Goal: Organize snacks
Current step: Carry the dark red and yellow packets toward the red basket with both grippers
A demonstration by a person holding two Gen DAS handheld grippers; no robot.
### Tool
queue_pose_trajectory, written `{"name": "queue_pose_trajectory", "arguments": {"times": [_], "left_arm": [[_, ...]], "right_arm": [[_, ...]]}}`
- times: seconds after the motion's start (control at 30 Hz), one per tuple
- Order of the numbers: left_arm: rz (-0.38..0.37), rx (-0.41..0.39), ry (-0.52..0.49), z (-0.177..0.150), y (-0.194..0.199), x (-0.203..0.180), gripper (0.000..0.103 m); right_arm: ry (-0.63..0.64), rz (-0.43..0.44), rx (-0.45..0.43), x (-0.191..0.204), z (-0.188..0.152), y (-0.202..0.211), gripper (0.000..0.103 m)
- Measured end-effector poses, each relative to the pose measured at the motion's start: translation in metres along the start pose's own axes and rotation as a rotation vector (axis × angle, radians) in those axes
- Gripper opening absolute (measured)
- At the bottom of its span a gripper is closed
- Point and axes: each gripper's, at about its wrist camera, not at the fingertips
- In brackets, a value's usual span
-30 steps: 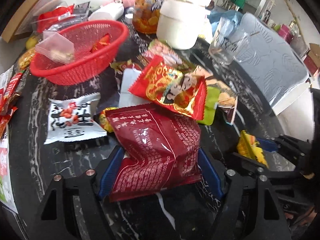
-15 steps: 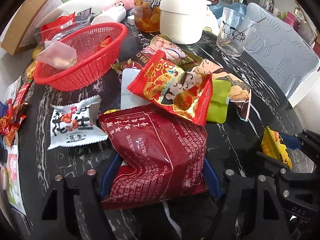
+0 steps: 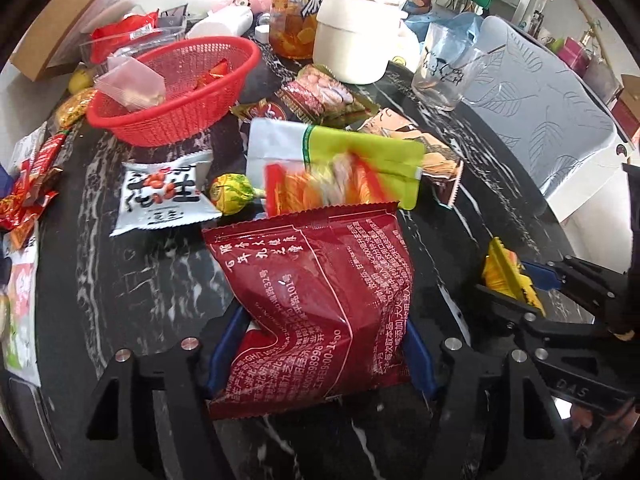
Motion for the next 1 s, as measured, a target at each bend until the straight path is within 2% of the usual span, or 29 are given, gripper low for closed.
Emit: {"name": "queue_pose_trajectory", "arguments": {"times": [0.43,0.63,1.0], "left_arm": [[-0.023,-0.010,0.045,-0.025,0.029,0.015,0.069],[-0.009,-0.033,0.083,-0.033,0.041,0.028,0.069],[0.019,-0.120,0.140,-0.020,0.067,0.053,0.069]], "right_arm": [[0.051,0.103,-0.016,0.033,-0.006,0.007,0.049],[0.091,0.153,-0.015,0.053,-0.004,0.006,0.049],[0.186,0.213,-0.046,0.081,0.027,0.007,0.049]]}}
Point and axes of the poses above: each gripper's, at about its wrist camera, not at the fingertips, and y roughly against the way its jaws point, x to its left, z to its top, and after that the axes turned 6 degrees about y, right-handed
